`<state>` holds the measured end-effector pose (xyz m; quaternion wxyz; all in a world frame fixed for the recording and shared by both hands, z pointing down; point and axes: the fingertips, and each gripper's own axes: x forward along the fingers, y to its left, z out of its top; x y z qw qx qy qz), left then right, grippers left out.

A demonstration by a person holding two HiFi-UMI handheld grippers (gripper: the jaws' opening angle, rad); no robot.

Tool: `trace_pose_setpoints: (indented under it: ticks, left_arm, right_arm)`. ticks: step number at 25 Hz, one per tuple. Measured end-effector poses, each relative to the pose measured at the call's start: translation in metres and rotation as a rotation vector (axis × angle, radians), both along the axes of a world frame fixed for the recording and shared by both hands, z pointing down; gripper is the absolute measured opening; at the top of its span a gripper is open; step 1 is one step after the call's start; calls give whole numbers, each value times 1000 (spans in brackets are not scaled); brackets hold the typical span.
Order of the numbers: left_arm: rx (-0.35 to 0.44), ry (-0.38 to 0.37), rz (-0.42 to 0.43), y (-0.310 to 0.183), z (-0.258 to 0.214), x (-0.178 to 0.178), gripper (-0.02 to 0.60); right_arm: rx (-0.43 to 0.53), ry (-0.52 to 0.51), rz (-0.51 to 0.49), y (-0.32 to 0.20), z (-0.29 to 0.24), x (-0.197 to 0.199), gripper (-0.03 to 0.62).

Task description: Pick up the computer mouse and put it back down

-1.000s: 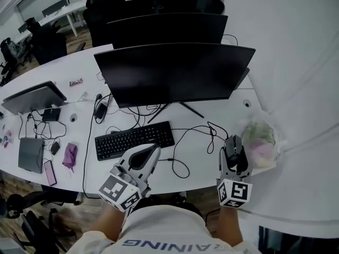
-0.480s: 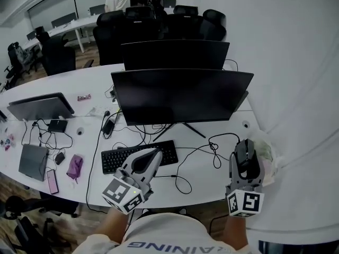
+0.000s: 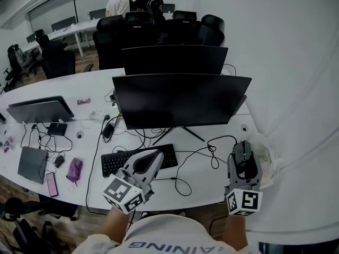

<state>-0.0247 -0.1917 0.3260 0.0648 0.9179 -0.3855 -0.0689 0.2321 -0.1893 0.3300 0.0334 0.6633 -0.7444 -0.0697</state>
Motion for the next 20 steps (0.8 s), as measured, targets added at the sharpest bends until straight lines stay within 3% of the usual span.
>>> trace_pose_setpoints:
  ticks: [12,20]
  left_arm:
    - [15,-4,-2,2,-3,-2,5]
    - [0,-17,-11,6,1,0,5]
  right_arm:
    - [18,-5,-11,1,-3,-2,305]
    - [-23,-1,2,-2,11,5,305]
